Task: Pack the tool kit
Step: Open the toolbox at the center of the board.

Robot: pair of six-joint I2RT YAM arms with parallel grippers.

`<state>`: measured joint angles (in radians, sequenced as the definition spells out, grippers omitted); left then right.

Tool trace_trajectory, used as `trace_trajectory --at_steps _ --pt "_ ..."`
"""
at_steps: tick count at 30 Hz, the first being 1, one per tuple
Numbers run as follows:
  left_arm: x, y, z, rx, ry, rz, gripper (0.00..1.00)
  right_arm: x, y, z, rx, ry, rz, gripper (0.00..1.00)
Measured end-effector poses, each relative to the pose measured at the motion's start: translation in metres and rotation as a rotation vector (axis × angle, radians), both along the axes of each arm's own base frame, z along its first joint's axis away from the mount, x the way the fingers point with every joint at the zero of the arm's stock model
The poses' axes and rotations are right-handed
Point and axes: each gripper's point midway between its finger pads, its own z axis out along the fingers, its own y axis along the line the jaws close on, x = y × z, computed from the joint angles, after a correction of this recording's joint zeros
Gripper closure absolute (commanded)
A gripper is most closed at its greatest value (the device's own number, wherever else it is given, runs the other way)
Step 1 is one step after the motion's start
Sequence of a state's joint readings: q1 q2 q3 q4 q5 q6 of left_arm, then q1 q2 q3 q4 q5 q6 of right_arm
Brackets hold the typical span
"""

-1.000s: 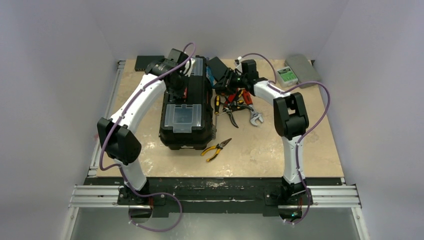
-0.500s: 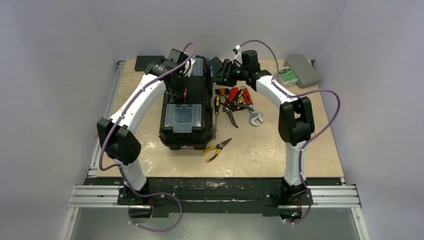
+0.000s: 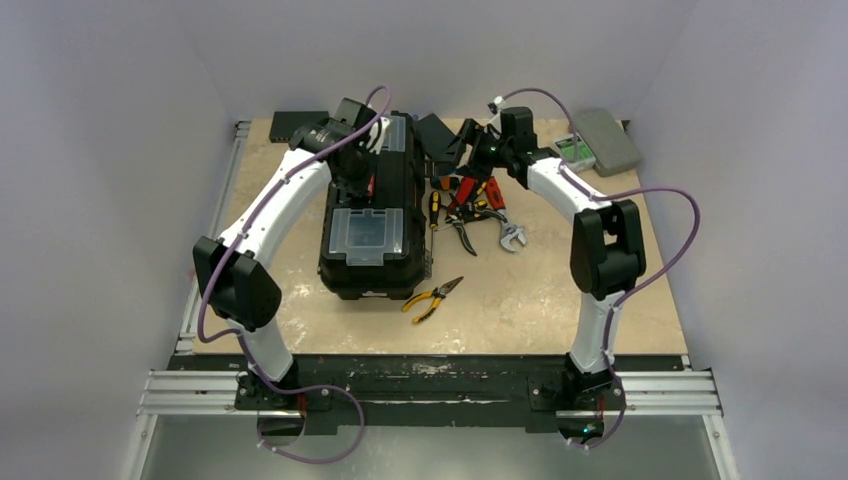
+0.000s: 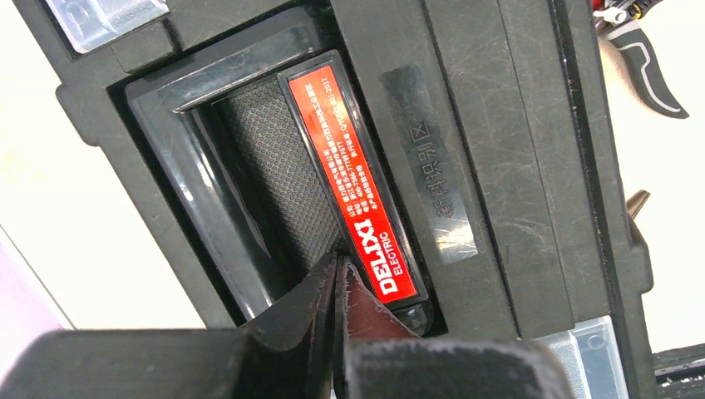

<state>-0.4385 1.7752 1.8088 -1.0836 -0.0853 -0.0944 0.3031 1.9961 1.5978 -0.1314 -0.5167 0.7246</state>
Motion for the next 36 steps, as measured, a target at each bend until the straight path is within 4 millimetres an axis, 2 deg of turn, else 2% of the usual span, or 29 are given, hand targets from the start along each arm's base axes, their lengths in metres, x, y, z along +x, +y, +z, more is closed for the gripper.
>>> trace_trajectory --at_steps 3,7,10,13,22,23,26,28,33,36 --pt "0.000 0.000 0.000 0.000 -0.001 0.001 1.00 0.002 -0.018 0.000 -0.034 -0.001 -0.054 0.21" --pt "0.001 0.001 0.001 -0.018 -0.008 0.003 1.00 -0.001 -0.031 0.008 -0.062 -0.037 -0.086 0.21" --pt "0.001 0.001 0.002 -0.052 -0.008 0.004 1.00 -0.010 -0.033 0.012 -0.074 -0.053 -0.079 0.21" --pt "0.001 0.001 0.003 -0.101 -0.001 0.014 1.00 -0.016 -0.034 0.013 -0.083 -0.064 -0.060 0.13" --pt "-0.002 0.001 0.012 -0.247 0.010 0.041 1.00 -0.032 -0.034 -0.002 -0.118 -0.051 -0.011 0.01" --pt "-0.004 0.002 0.015 -0.255 0.004 0.043 0.92 -0.035 -0.034 -0.004 -0.120 -0.047 -0.004 0.01" --pt "-0.009 0.003 0.025 -0.263 -0.015 0.049 0.60 -0.039 -0.030 -0.005 -0.123 -0.048 0.012 0.01" --pt "-0.011 0.008 0.028 -0.242 -0.026 0.064 0.48 -0.040 -0.028 -0.005 -0.125 -0.050 0.018 0.01" --pt "-0.009 0.031 0.025 -0.135 -0.051 0.151 0.33 -0.044 -0.026 -0.002 -0.120 -0.057 0.026 0.01" --pt "-0.006 0.045 0.025 -0.067 -0.067 0.194 0.30 -0.044 -0.026 -0.001 -0.119 -0.060 0.026 0.01"
